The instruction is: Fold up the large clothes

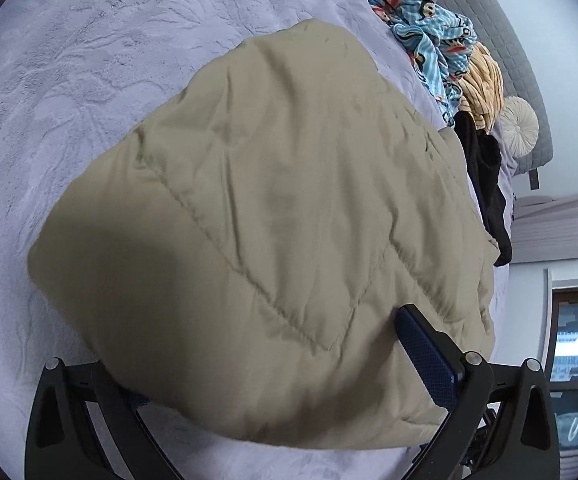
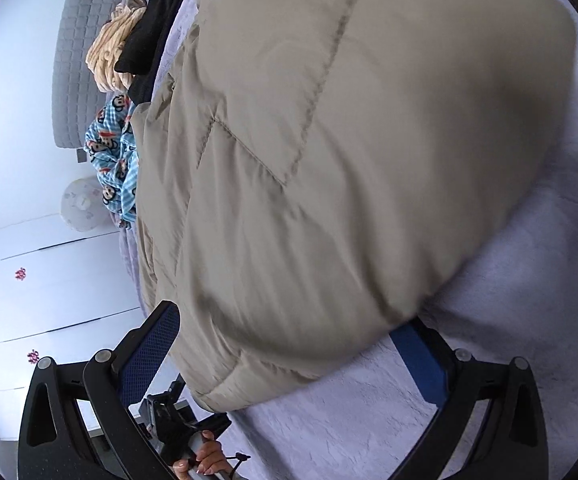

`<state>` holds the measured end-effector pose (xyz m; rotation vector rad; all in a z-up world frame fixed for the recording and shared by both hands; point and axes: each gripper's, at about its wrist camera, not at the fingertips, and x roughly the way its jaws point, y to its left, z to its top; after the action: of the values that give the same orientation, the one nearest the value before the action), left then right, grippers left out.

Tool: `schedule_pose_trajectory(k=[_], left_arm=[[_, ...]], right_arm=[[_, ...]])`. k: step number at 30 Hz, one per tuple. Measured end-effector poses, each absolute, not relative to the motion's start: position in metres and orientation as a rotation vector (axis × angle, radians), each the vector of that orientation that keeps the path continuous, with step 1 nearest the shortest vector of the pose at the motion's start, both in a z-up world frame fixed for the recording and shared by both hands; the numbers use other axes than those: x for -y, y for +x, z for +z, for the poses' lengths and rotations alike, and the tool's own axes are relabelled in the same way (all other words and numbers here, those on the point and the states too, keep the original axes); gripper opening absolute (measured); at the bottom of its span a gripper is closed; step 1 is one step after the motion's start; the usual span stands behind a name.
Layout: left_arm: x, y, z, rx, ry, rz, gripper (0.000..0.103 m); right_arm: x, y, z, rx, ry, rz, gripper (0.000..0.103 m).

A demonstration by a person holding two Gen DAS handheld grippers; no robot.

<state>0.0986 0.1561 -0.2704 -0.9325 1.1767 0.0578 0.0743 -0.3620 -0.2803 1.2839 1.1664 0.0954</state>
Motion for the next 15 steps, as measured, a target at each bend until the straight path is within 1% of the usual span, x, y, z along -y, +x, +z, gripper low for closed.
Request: schedule_pose_trajectory(k=[5, 6, 7, 8, 9, 10, 12, 13, 14, 15], left_arm=[[-0.156, 0.121, -0.286, -1.17, -0.979, 0.108, 0.103], [-0.156, 0.124, -0.287, -1.174, -0.983, 0.115, 0.097], [-0.156, 0.125, -0.285, -1.165, -0.979, 0.124, 0.087], [-0.156, 0.127, -0.283, -1.158, -0.977, 0.106, 0.062], [-0.156, 0.128, -0.28, -1.153, -0.985, 0.072, 0.041], [-0.155, 0.129, -0.275, -1.145, -0.979, 0.05, 0.036], [-0.152, 0.13, -0.261, -1.135, -0.905, 0.035, 0.024], [-0.149, 0.131, -0.252, -1.128, -0.853, 0.025, 0.022], [-0.145, 0.131, -0.242, -1.119, -0.801, 0.009, 0.02], [-0.142, 0.128, -0.233, -1.107, -0.754, -0.007, 0.02]], right_arm=[[0.357, 0.097, -0.297, -1.119, 1.375, 0.095, 0.103], [0.357, 0.098, -0.301, -1.118, 1.392, 0.081, 0.103], [0.357, 0.098, -0.304, -1.118, 1.411, 0.066, 0.103], [0.357, 0.098, -0.306, -1.118, 1.431, 0.055, 0.103], [0.358, 0.096, -0.306, -1.12, 1.454, 0.048, 0.103], [0.359, 0.096, -0.306, -1.13, 1.464, 0.043, 0.1], [0.361, 0.095, -0.304, -1.16, 1.454, 0.023, 0.073], [0.362, 0.094, -0.301, -1.156, 1.458, 0.028, 0.05], [0.363, 0.092, -0.297, -1.143, 1.458, 0.035, 0.037], [0.362, 0.09, -0.292, -1.133, 1.444, 0.038, 0.032]])
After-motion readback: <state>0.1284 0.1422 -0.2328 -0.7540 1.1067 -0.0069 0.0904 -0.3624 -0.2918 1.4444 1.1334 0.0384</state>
